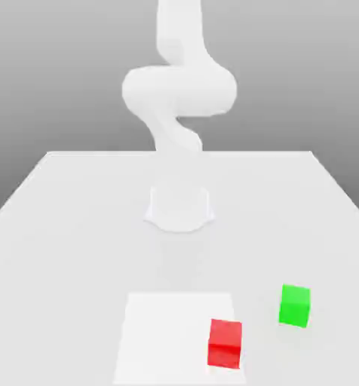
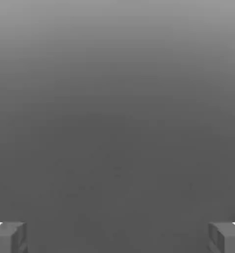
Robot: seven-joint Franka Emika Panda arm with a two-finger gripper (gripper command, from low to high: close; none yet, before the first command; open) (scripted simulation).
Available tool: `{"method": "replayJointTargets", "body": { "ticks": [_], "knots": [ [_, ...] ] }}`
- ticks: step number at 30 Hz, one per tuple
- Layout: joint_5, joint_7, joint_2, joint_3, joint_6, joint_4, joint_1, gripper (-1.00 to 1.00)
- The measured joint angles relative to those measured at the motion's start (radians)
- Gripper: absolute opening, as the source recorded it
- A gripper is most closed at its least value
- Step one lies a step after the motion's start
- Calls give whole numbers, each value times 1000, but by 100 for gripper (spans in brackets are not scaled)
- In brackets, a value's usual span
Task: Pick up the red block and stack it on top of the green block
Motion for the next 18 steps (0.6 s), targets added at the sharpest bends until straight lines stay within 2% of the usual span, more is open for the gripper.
{"method": "replayJointTargets", "body": {
  "ticks": [10,18],
  "knots": [
    [-53,161,370,100,158,-99,-46,0],
    [-85,280,659,141,282,-177,-42,0]
  ]
}}
